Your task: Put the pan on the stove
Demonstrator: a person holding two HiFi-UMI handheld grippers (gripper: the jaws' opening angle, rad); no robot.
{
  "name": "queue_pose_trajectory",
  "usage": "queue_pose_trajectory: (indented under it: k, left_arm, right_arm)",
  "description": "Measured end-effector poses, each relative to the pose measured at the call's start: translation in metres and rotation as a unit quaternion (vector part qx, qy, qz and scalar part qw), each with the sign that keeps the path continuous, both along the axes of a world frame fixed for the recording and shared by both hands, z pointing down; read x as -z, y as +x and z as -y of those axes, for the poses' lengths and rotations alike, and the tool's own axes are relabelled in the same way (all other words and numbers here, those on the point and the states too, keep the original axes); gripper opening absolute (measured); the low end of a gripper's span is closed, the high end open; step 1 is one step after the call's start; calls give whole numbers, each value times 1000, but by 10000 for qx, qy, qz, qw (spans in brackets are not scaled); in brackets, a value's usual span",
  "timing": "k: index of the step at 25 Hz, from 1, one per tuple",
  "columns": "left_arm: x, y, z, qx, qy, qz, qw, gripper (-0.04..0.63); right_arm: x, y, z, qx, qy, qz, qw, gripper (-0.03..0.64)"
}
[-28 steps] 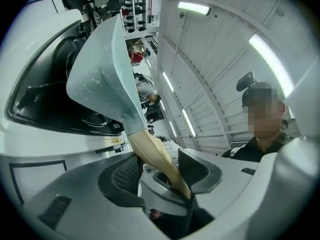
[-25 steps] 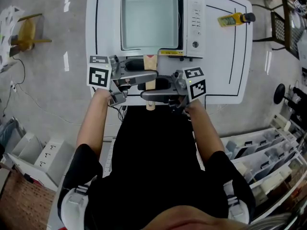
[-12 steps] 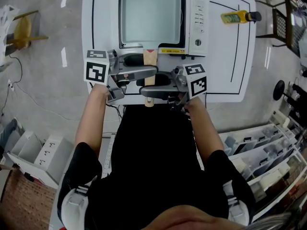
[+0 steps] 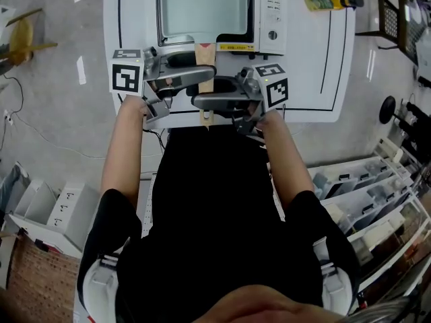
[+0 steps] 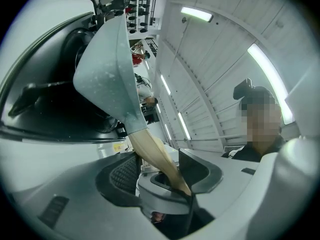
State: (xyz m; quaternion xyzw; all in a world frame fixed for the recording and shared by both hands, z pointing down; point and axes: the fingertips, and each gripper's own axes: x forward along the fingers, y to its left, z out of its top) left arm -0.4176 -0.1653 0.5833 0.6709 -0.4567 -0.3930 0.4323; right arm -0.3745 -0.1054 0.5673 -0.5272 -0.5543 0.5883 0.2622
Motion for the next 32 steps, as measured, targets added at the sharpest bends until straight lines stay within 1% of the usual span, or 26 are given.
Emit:
queue_pose_trajectory:
  k: [2,5,8,11,13,15,17,18,19,20,21,22,23,24,25,26,29,30,31,32]
  left_arm:
    - [1,1,-1,38,83,45,9999,249]
    - [-1,-1,-6,129,102,99,9998,261]
    - [-6,-6,-19,240,57,93,9997,261]
    - [-6,-14,-39,496,60,14,9988,261]
    - [-5,-20,-53,680,30,36,9977,261]
    - [-7,-23,-69,823,-98,209,9963,259]
    - [-5,-26,-86,1009,-260,531,9931,259]
    - [1,-27,-94,1148,-288,744,9902,259]
    - [10,-28,-101,1295,-246,953,9867,258]
    - [22,-28,-108,1430,-135,1127,9832,255]
    - [35,-26,-114,1555,13,1275,9796,252]
    - [48,-24,-119,1684,146,1430,9752,238]
    - [59,-22,-124,1819,222,1626,9695,217]
    - [69,-21,-127,1954,219,1870,9625,195]
    - [77,-20,-130,2085,143,2148,9541,166]
    - [85,-18,-133,2208,28,2436,9444,139]
    - [109,-8,-137,2536,-231,3217,9119,79]
    - [118,-4,-138,2662,-251,3432,9004,64]
    - [127,1,-139,2811,-250,3627,8881,48]
    - [136,6,-140,2978,-241,3810,8750,38]
  right_arm:
    - [1,2,2,20,26,15,10000,147]
    - [-3,2,9,-17,78,-96,9999,175]
    - [-8,1,21,-146,122,-247,9995,195]
    - [-17,4,41,-367,265,-407,9981,199]
    - [-22,7,61,-622,475,-418,9961,198]
    - [-22,10,85,-957,837,-276,9915,198]
    - [-16,13,107,-1344,1351,58,9816,167]
    - [-9,15,115,-1558,1645,318,9735,146]
    - [1,16,123,-1785,1942,626,9626,116]
    - [12,19,129,-2019,2217,951,9492,90]
    - [25,21,133,-2254,2467,1274,9339,79]
    - [39,24,137,-2488,2709,1591,9162,62]
    - [51,26,140,-2716,2959,1898,8959,55]
    - [64,28,142,-2936,3223,2194,8728,50]
    - [76,31,144,-3146,3503,2475,8468,48]
    - [88,33,145,-3351,3792,2737,8179,46]
    - [120,45,149,-3922,4561,3356,7249,44]
    - [130,49,149,-4063,4737,3510,6981,44]
    - [138,54,149,-4165,4864,3646,6760,44]
    - [146,60,147,-4240,4950,3763,6585,44]
